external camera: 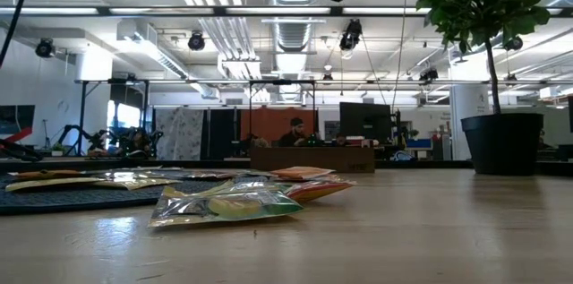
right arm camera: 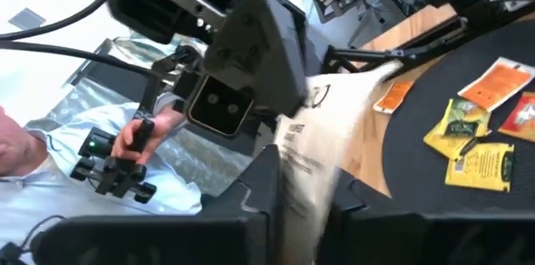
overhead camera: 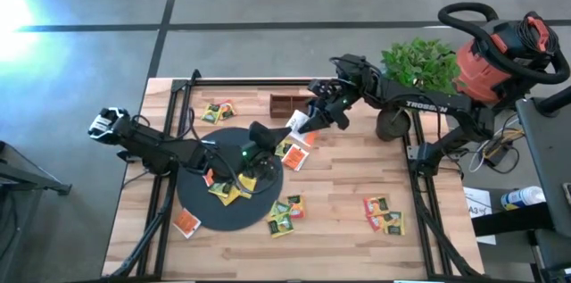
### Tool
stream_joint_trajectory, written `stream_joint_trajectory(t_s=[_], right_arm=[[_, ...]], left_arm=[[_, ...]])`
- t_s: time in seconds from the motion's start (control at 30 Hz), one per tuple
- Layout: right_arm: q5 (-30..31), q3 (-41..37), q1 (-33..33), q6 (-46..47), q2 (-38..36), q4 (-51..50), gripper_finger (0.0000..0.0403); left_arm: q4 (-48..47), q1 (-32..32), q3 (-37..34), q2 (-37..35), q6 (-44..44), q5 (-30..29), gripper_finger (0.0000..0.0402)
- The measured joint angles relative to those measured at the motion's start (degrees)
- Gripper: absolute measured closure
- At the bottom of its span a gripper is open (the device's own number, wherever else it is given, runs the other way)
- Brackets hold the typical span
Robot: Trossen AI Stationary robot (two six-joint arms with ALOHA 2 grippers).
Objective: Pick & Place Tea
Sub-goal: Put the orange tea bag into the left section of the wooden organizer
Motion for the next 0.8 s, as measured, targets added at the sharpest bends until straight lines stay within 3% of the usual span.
stream_joint_trajectory(t_s=[0.23, 0.57, 0.7, 0.8], right_arm=[[3.7, 0.0, 0.0, -3.4, -0.2, -0.1, 0.0392], [5.9, 0.1, 0.0, -4.8, -0.2, 0.5, 0.0393], [5.7, 0.0, 0.0, -4.7, -0.2, -0.1, 0.0394], [4.9, -0.1, -0.1, -3.9, -0.2, -0.6, 0.0394]], left_arm=[[-1.6, -0.4, 0.0, 0.0, -10.9, -5.2, 0.0401], [5.5, -1.6, -0.1, 0.0, -21.4, -9.2, 0.0401], [1.7, -1.6, -0.1, -0.1, -25.5, -10.2, 0.0396], [-2.7, -1.7, 0.0, -0.6, -27.6, -11.1, 0.0371]])
